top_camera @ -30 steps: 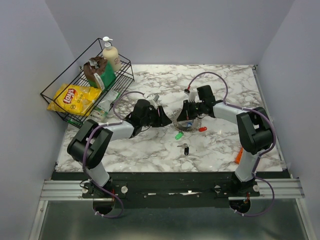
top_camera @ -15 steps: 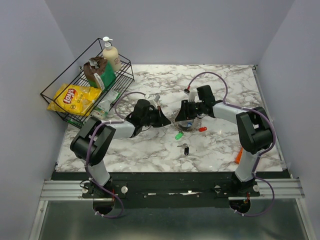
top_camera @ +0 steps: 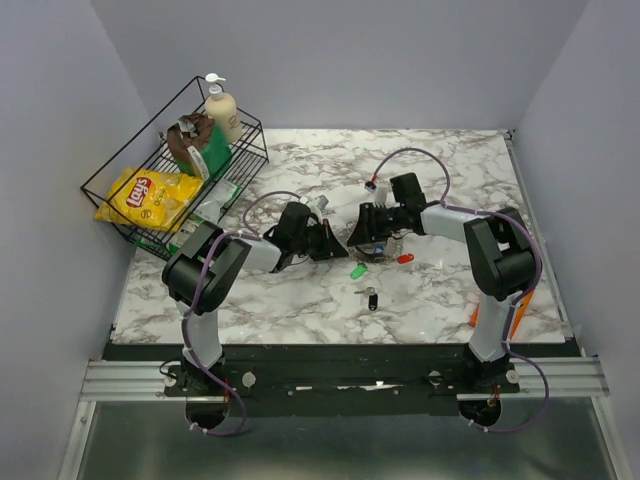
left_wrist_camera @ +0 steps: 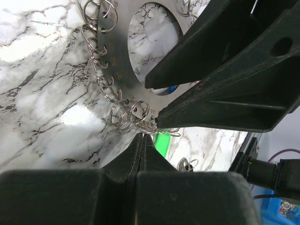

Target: Put the keys on the keyring

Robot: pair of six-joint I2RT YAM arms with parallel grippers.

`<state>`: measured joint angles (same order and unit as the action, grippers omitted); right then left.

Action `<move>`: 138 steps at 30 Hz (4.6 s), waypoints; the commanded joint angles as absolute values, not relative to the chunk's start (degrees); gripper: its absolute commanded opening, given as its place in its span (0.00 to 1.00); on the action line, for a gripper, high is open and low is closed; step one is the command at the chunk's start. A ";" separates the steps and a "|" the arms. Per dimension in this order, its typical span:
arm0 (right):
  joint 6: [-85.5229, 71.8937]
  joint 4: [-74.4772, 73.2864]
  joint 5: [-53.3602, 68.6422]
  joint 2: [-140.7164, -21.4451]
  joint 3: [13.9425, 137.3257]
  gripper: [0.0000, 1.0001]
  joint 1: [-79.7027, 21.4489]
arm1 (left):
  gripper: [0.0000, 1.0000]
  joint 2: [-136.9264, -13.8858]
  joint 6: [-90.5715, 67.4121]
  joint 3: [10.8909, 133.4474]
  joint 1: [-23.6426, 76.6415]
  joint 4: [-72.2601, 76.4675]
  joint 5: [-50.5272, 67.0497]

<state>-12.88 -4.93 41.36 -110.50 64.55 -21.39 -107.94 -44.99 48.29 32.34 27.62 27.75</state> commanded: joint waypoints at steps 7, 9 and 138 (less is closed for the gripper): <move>-13.97 -4.39 43.15 -112.76 65.83 0.51 -21.71 | 0.00 -110.92 -45.00 51.24 33.22 26.37 27.78; -14.06 -4.57 43.24 -112.85 65.66 0.50 -21.71 | 0.00 -111.53 -45.00 51.41 33.48 26.02 26.90; -22.23 32.17 59.41 -83.75 52.64 0.01 -26.46 | 0.41 -57.57 -31.82 38.59 26.81 27.34 33.76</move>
<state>-20.01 27.59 59.07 -79.29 51.88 -26.20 -57.93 -32.82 40.40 27.05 28.58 36.36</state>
